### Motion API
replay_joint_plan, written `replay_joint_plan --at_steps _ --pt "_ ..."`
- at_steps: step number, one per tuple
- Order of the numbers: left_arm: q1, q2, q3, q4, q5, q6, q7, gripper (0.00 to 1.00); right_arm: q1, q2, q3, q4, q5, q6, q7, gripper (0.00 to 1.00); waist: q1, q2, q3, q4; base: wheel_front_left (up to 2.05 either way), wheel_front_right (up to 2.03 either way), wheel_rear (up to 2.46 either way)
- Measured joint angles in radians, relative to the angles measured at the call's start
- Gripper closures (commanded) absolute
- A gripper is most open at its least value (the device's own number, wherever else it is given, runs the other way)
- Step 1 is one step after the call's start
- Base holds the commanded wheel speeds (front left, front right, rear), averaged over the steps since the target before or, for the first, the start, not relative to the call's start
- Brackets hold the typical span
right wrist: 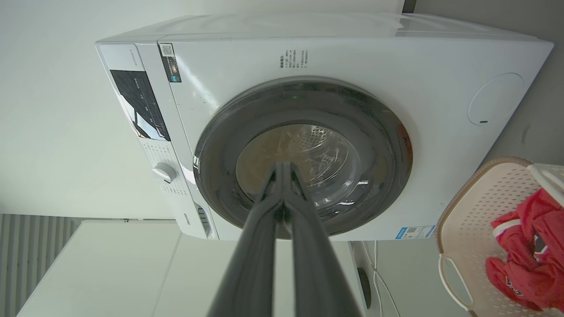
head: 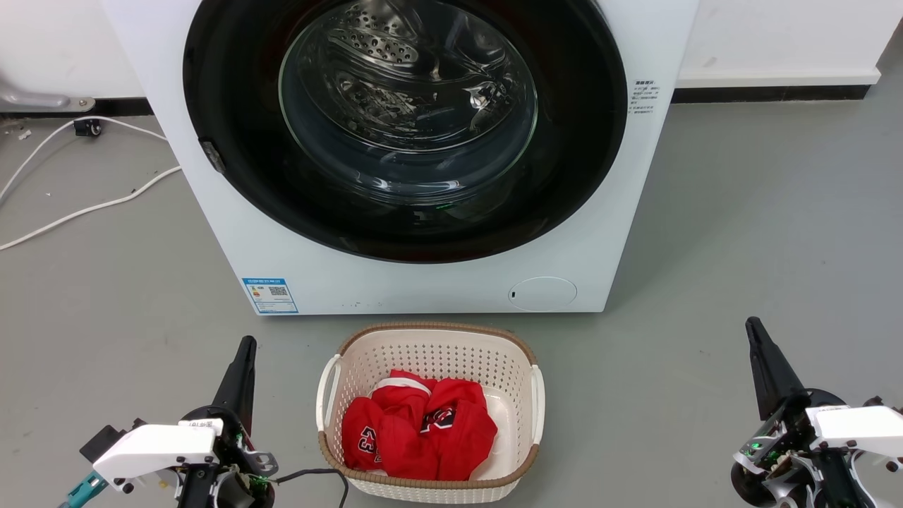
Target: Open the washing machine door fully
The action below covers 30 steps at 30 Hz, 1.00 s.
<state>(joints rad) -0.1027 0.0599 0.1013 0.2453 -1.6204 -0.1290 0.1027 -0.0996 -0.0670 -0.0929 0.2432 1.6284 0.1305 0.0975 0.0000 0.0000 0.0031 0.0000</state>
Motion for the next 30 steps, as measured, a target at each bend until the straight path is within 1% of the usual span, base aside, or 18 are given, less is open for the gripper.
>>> replay_joint_plan --at_steps 30 --pt "0.000 -0.003 0.004 0.000 0.006 0.000 0.001 1.00 0.000 0.005 -0.007 0.001 -0.003 0.000 0.006 1.00 0.0000 0.0000 0.000 0.000 0.00 0.00 0.00"
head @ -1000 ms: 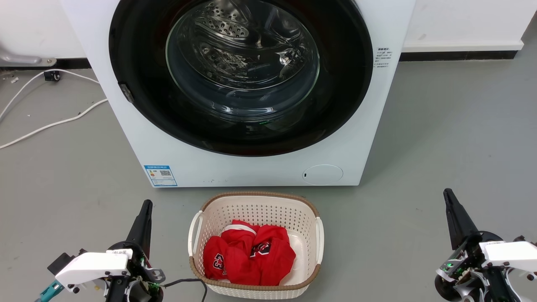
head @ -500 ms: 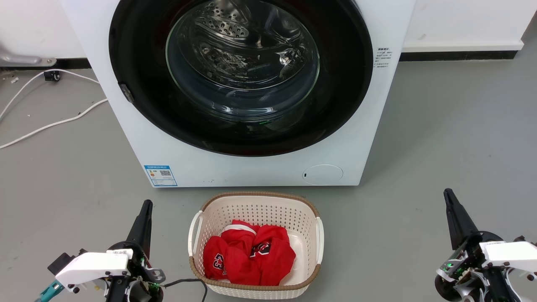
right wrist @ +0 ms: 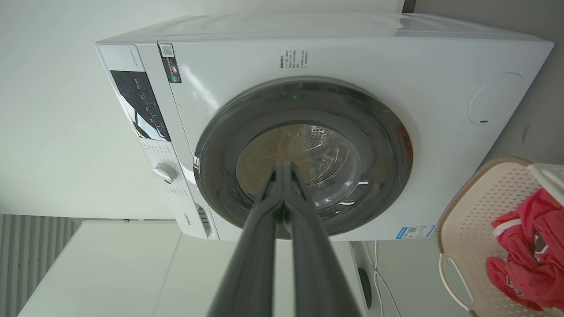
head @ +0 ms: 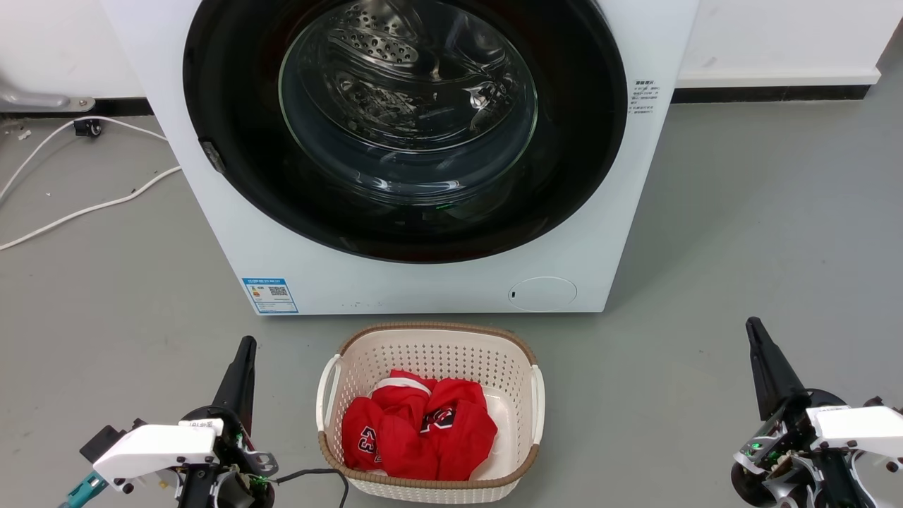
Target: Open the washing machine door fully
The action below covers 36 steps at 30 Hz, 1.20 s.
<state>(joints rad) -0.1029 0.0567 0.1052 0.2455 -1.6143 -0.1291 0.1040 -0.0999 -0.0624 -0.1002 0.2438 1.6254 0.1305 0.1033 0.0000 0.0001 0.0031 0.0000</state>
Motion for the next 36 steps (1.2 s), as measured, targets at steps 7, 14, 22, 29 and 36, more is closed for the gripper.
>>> replay_joint_plan --at_steps 7,14,22,29,36 --pt "0.014 -0.004 -0.001 0.019 0.001 0.001 -0.001 0.00 0.015 0.003 0.000 0.018 0.001 0.000 0.000 0.00 0.0000 0.0000 0.000 0.000 0.00 0.00 0.00" --pt "0.037 -0.009 -0.020 0.018 0.006 0.002 -0.025 0.00 0.043 0.006 0.015 0.018 -0.004 0.000 -0.026 0.00 0.0000 0.0000 0.000 0.000 0.00 0.00 0.00" --pt "0.037 -0.008 -0.031 -0.028 0.070 0.002 -0.064 0.00 0.051 0.007 0.030 -0.019 -0.083 0.000 -0.064 0.00 0.0000 0.0000 0.000 0.000 0.00 0.00 0.00" --pt "0.037 0.000 -0.035 -0.068 0.187 0.002 -0.094 0.00 0.054 0.007 0.040 -0.061 -0.241 0.000 -0.092 0.00 0.0000 0.0000 0.002 -0.001 0.00 0.00 0.00" --pt "0.037 0.001 -0.023 -0.102 0.329 0.002 -0.119 0.00 0.056 0.007 0.051 -0.113 -0.451 0.000 -0.121 0.00 0.0000 0.0000 0.004 0.000 0.00 0.00 0.00"
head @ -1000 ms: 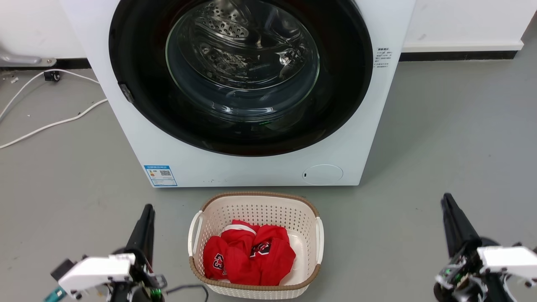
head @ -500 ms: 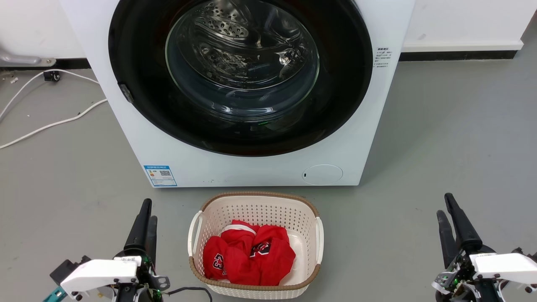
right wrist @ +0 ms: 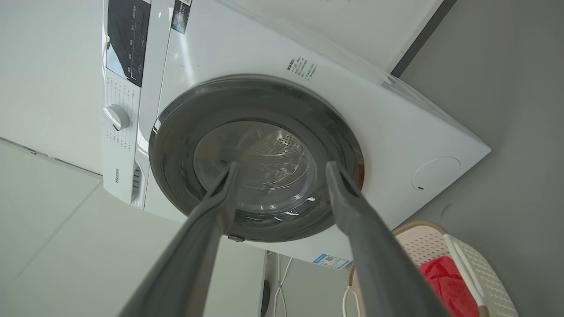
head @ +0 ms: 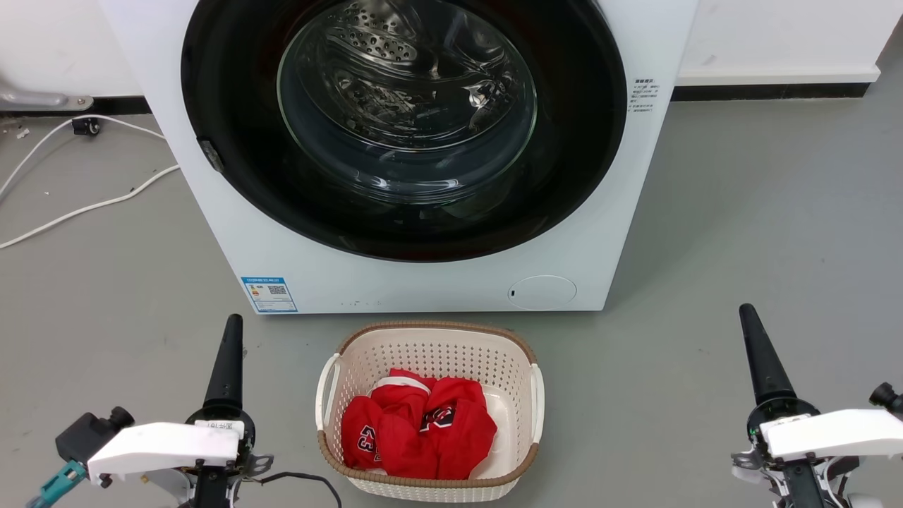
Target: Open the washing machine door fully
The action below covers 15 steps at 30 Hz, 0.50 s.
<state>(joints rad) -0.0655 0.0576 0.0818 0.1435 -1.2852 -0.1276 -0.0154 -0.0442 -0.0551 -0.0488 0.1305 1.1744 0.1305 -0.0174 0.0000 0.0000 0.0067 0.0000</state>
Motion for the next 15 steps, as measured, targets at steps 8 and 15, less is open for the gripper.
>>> replay_joint_plan --at_steps 8,15 --pt "0.000 0.005 0.006 -0.036 0.172 0.000 -0.031 0.00 0.006 0.000 0.014 -0.045 -0.221 0.000 -0.028 0.00 0.0000 0.0000 0.002 0.003 0.00 0.00 0.00" --pt "0.000 0.016 0.002 -0.061 0.310 0.000 -0.053 0.00 0.009 0.001 0.013 -0.052 -0.367 0.000 -0.052 0.00 0.0000 0.0000 0.004 0.006 0.00 0.00 0.00"
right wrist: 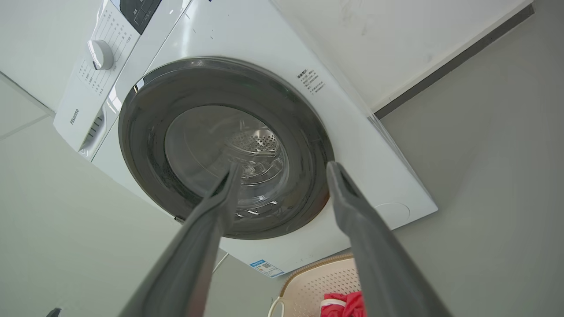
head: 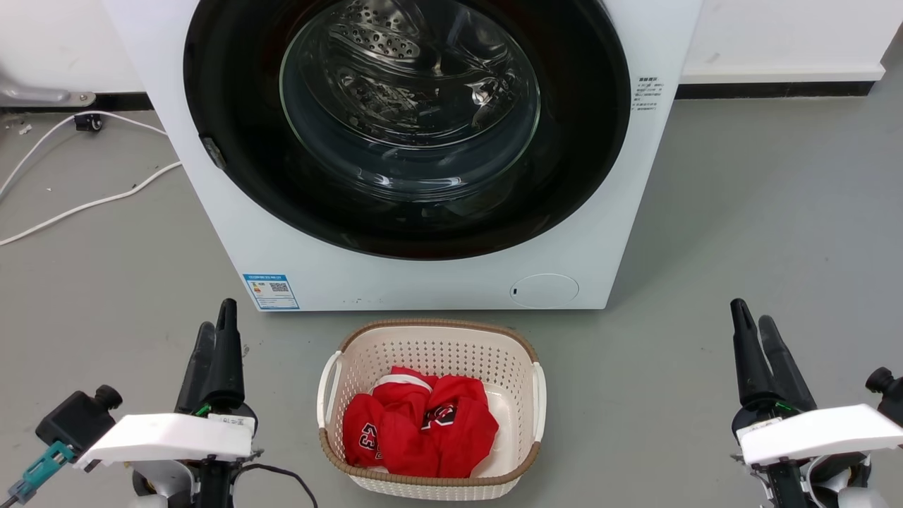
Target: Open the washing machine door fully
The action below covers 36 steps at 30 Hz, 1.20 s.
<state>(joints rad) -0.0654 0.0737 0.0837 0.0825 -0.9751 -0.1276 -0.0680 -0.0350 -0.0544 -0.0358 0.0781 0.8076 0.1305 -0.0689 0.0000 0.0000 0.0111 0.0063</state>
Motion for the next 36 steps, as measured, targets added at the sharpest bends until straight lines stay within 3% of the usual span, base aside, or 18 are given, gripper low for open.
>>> replay_joint_plan --at_steps 14,36 --pt "0.005 0.022 -0.015 -0.009 0.233 0.000 -0.043 0.00 0.005 0.000 -0.004 -0.001 -0.195 0.000 -0.031 0.00 0.0000 0.0000 -0.003 -0.002 0.00 0.00 0.00" --pt "-0.002 0.037 -0.022 -0.004 0.495 -0.001 -0.101 0.00 -0.005 0.001 0.000 -0.003 -0.430 0.000 -0.068 0.00 0.0000 0.0000 0.002 -0.004 0.00 0.00 0.00"
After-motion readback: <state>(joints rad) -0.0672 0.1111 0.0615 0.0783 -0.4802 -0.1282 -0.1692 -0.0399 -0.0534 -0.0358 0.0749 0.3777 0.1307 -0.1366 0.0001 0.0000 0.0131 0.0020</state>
